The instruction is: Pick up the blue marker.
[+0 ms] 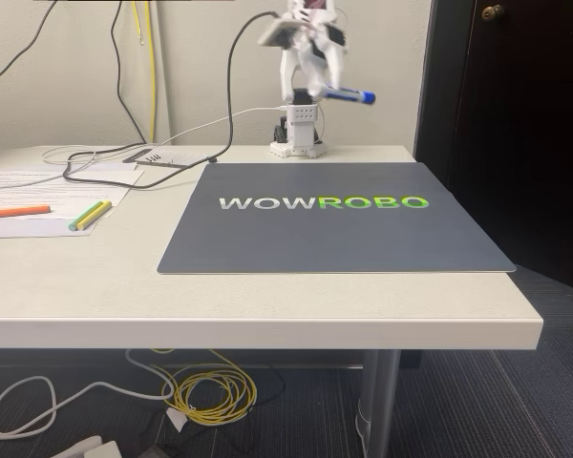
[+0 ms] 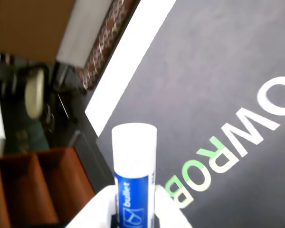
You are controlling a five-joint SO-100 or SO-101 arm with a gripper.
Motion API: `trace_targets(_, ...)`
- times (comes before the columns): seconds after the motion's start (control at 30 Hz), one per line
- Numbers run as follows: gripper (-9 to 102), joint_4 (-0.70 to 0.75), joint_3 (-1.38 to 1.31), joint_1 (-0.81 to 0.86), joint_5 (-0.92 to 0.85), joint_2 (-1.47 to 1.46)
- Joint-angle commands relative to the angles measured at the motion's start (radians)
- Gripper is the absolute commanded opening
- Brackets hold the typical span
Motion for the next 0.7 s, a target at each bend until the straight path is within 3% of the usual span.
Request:
trace_targets(0.0,5,-0.043,0.055,0.055,0.071,0.107)
trace_targets(0.23,8,-0.178,0.308,0.156,0.224,0.288)
trace_targets(0.67,8,-0.261,0.534,0.198,0.382,0.433)
